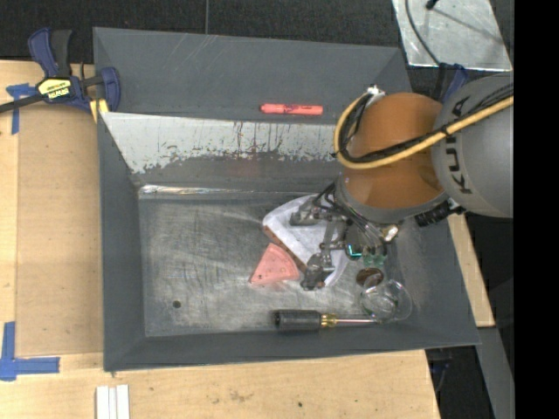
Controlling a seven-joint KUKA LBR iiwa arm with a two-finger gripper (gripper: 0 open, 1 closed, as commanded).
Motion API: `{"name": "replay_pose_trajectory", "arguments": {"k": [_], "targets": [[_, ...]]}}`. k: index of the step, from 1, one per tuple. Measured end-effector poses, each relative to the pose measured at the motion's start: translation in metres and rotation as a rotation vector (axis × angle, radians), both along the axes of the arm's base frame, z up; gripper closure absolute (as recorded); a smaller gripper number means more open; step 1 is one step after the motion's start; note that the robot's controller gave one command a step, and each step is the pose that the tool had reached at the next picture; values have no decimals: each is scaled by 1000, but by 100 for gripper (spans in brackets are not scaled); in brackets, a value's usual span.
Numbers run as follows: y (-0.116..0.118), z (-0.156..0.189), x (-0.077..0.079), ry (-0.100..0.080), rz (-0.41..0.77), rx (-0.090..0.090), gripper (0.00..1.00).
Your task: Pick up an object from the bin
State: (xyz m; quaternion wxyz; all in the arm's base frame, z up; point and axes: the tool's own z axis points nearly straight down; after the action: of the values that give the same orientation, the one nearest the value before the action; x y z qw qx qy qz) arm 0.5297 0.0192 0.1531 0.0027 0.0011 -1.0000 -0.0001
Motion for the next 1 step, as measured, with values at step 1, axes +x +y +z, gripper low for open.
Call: {"name": "replay_pose_trajectory", "arguments": {"k": [1], "targets": [[0,2,0,-3,0,0,0]]}}
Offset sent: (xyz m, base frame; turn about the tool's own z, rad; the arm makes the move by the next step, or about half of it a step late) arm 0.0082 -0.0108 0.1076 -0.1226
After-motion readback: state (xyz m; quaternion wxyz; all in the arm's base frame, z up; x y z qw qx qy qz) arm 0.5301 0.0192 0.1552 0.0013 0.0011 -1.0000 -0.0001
